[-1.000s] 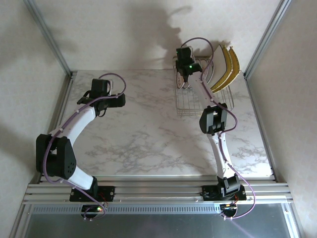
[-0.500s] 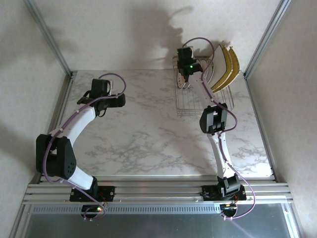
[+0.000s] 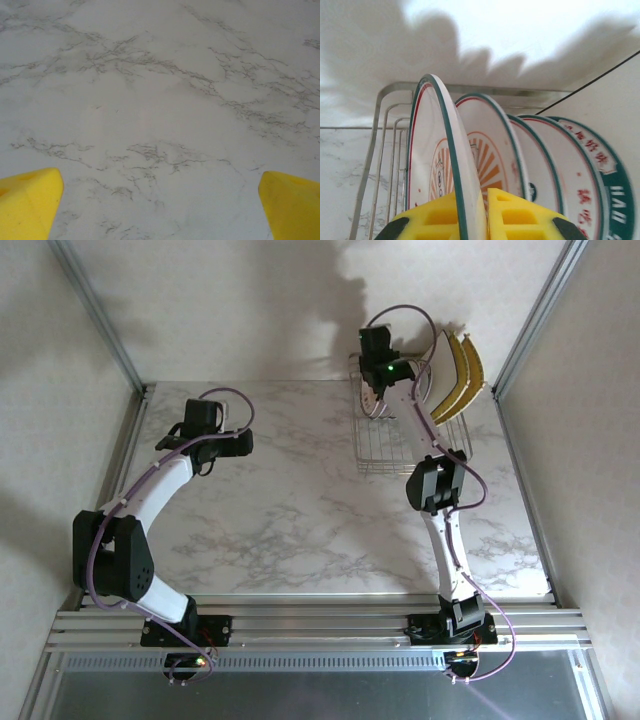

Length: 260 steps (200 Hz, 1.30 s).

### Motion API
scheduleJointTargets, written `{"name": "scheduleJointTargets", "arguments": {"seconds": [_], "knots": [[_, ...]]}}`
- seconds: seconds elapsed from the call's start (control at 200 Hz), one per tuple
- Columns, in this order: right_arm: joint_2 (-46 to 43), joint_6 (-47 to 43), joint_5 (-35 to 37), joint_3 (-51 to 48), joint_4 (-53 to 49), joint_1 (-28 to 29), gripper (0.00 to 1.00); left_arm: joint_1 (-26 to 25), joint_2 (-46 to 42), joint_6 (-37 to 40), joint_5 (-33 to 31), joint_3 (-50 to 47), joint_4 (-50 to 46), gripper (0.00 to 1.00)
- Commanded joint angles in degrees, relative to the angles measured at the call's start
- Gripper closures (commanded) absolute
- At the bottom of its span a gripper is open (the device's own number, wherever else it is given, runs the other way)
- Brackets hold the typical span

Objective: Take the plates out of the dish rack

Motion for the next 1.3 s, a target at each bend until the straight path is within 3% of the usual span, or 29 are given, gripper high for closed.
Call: {"name": "scheduleJointTargets", "arguments": {"seconds": [0.0, 0.18, 0.44, 0.536, 0.656, 0.761, 0.926, 1.171, 1.296], "knots": [[-7.34, -0.04, 0.34, -0.06, 1.71, 1.45, 1.0, -0.21, -0.47, -0.98, -1.2, 0.28, -1.2, 0.0], [-12.36, -0.2, 0.59, -1.34, -0.36, 1.87, 1.0, -0.21, 0.45, -1.28, -3.13, 1.35, -3.12, 0.0], [-21.41, 1.77, -3.73, -12.36, 1.47, 2.74, 1.0, -0.23, 2.3, -1.57, -4.82, 2.71, -4.41, 0.0], [-26.55, 4.41, -11.68, -21.12, 3.79, 2.42, 1.0, -0.33, 3.11, -1.6, -4.74, 3.64, -5.4, 0.0], [-36.02, 7.72, -29.83, -39.94, 14.38, 1.21, 1.0, -0.34, 2.71, -1.59, -2.67, 3.24, -3.72, 0.0], [-43.23, 17.24, -48.86, -58.71, 30.49, -2.42, 1.0, -0.19, 0.88, -2.01, 6.33, 1.56, 0.16, 0.01], [-45.4, 30.48, -63.79, -75.27, 51.06, -5.9, 1.0, 1.55, -3.74, -6.73, 25.14, -5.1, 13.86, 0.0], [-42.81, 38.78, -69.81, -82.56, 64.95, -6.29, 1.0, 3.69, -3.63, -19.35, 45.85, -12.23, 34.43, 0.01], [-40.81, 42.44, -70.94, -83.14, 70.97, -5.61, 1.0, 3.64, -1.43, -26.4, 49.65, -14.96, 45.38, 0.03]]}}
